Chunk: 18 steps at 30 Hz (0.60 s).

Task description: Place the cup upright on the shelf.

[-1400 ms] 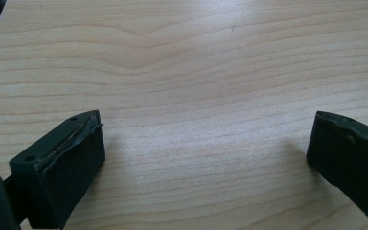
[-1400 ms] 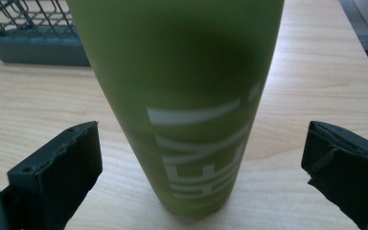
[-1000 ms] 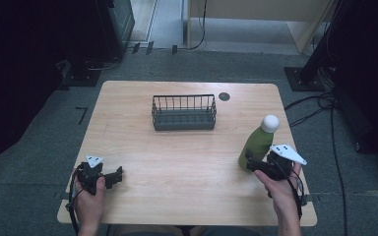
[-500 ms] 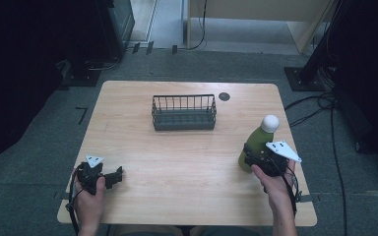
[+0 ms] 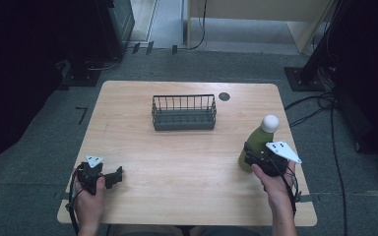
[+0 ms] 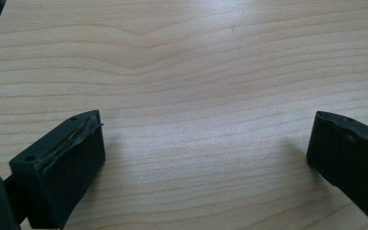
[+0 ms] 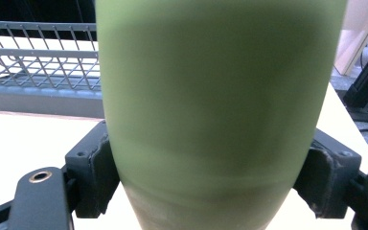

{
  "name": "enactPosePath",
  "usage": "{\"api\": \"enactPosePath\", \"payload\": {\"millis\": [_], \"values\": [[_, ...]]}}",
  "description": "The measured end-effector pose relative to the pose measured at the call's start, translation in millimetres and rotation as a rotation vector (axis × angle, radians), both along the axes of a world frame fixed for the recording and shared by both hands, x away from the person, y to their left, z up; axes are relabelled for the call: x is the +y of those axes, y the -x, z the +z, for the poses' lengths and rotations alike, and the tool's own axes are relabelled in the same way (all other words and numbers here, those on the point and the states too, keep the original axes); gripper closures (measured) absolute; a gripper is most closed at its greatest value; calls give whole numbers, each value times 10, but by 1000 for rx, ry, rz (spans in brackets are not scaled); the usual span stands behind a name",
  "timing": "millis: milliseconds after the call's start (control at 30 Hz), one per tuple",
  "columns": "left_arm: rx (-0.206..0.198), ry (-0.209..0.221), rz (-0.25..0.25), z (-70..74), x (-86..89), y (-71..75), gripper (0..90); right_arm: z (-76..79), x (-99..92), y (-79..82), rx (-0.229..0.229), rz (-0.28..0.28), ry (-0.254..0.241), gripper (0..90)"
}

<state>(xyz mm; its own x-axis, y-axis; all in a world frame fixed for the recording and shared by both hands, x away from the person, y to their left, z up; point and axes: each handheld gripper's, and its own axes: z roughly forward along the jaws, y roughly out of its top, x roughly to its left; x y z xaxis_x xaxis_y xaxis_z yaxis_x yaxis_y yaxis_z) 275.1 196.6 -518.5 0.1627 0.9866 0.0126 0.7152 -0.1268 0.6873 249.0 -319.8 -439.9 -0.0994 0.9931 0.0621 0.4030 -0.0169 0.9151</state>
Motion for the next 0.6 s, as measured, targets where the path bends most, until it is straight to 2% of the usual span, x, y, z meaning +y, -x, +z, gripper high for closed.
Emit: {"api": "enactPosePath", "payload": {"millis": [267,367,600], "values": [[0,0,0,0,0,0,0,14,24,11,-3,14,5,207],[0,0,0,0,0,0,0,65,56,8,-9,31,-9,207],[0,0,1,0,0,0,0,142,159,-14,-16,62,4,207]]}}
